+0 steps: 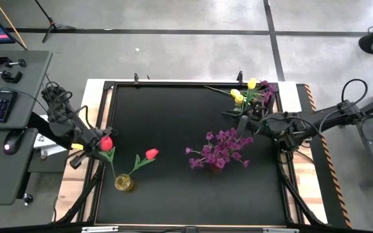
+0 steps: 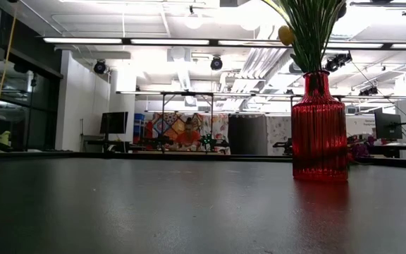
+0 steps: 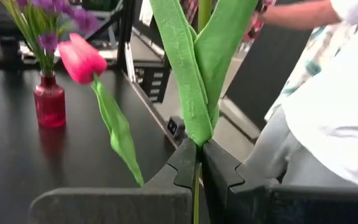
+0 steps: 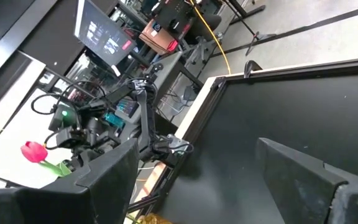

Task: Sort flowers into vase by color
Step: Put the left pink tulip into the yellow flower vase

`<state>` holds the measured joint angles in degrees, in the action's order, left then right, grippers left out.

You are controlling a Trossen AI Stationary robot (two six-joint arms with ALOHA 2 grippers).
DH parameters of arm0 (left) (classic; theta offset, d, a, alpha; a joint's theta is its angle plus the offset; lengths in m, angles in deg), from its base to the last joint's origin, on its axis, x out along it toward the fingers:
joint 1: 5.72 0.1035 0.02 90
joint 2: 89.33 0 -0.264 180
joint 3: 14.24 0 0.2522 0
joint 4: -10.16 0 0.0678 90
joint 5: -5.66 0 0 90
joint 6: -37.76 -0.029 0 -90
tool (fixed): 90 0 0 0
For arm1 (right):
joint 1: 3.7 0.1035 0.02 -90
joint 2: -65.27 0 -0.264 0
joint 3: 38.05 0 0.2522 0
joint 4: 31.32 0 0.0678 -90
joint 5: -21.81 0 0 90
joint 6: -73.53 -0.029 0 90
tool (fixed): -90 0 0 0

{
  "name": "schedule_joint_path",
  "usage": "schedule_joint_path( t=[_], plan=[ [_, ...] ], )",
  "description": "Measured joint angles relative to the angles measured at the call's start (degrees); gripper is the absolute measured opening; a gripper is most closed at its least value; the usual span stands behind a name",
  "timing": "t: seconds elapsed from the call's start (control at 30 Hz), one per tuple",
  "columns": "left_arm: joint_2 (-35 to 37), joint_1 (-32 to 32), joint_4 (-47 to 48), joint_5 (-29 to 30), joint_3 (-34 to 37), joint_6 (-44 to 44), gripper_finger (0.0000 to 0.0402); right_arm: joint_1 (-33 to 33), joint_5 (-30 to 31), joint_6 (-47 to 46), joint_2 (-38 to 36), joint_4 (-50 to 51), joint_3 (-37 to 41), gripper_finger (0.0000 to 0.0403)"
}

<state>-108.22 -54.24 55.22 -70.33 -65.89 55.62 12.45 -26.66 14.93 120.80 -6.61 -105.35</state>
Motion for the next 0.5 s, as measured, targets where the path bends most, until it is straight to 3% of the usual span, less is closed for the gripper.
schedule_joint_path(
  t=[0.27,0.5],
  plan=[
    [-2.8,0.0,-3.4,3.2,4.2,0.0,0.0,0.0,0.0,0.1,0.0,0.0,0.0,0.0312],
    [-3.0,0.0,-12.3,6.0,4.4,-5.7,0.0,0.0,0.0,0.1,0.0,0.0,0.0,0.0312]
  ],
)
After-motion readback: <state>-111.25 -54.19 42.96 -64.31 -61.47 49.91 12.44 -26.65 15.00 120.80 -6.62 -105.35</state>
